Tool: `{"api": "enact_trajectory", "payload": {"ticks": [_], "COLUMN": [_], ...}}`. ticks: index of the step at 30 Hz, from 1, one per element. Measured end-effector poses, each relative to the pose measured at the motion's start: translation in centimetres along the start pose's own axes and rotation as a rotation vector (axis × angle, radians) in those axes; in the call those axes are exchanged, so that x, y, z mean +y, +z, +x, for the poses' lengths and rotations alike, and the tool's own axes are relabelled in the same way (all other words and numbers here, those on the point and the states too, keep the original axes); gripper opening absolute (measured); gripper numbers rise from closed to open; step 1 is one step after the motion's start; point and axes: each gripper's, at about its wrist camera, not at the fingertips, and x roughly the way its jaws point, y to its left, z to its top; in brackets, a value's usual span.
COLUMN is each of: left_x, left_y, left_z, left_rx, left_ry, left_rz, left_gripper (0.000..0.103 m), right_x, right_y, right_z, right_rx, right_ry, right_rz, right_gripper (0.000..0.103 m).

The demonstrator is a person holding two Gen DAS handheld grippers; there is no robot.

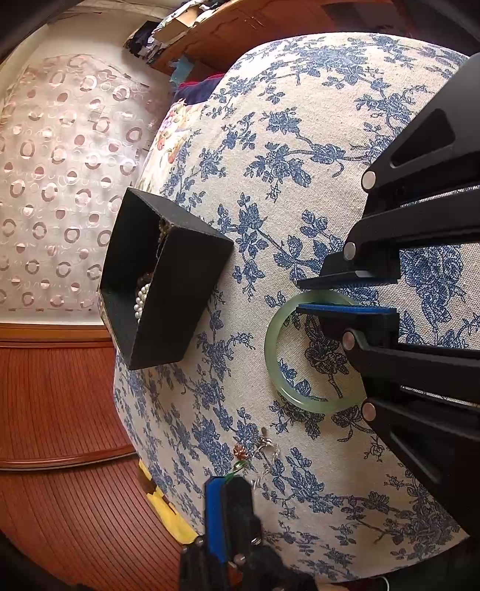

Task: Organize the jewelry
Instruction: 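Lift the pendant chain with the left gripper while the right grasps the jade bangle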

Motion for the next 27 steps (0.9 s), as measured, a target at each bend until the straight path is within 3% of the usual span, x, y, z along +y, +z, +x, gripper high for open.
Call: {"api": "enact_trajectory", "payload": {"ticks": [15,27], "left_x": [0.4,2.7], "left_y": [2.3,6.0], "left_z": [-1.8,-3.5], "left_rx": [-0.059,-0.126], "left_ry": [0.000,0.024], "left_rz": [0.009,0.007], "left_gripper": [0.011,0.011], "right_x": [-0.3,-1.6], "right_y": [0.2,4.8], "right_z": [0.0,-3.6], "right_rx": [0.003,-0.121], "right_ry": [0.009,-0.038], "right_rz": [0.007,0.019], "right_gripper": [0.008,0.008]}}
